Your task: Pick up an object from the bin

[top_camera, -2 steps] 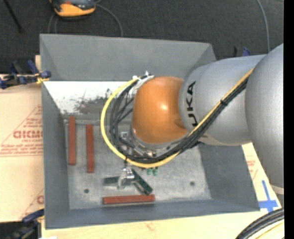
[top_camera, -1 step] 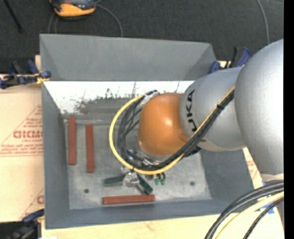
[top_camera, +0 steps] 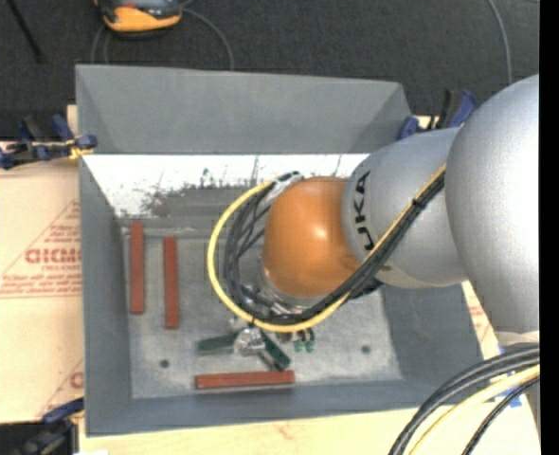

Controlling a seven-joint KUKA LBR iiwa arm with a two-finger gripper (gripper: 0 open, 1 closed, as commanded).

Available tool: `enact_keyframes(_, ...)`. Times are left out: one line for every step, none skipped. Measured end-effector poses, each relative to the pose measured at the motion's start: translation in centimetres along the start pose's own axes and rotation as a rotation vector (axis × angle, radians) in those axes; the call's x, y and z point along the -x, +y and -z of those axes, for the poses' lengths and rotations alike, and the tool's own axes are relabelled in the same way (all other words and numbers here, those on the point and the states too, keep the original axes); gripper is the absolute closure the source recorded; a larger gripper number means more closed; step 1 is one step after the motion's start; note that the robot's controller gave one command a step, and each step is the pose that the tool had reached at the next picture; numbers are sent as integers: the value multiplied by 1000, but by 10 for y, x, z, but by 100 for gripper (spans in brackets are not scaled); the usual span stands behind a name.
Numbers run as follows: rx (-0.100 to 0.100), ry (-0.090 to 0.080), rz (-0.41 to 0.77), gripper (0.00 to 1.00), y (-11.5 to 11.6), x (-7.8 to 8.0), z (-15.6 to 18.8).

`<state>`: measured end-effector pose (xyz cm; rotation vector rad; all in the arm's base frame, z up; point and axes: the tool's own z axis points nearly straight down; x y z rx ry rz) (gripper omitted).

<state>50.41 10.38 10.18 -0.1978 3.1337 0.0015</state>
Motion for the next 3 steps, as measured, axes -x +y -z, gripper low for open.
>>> enact_keyframes(0,2,-11,100,6,-7,30)
enact_keyframes(-2,4,-3,100,6,7,83)
enact_keyframes(0,-1,-19,100,11,2,108)
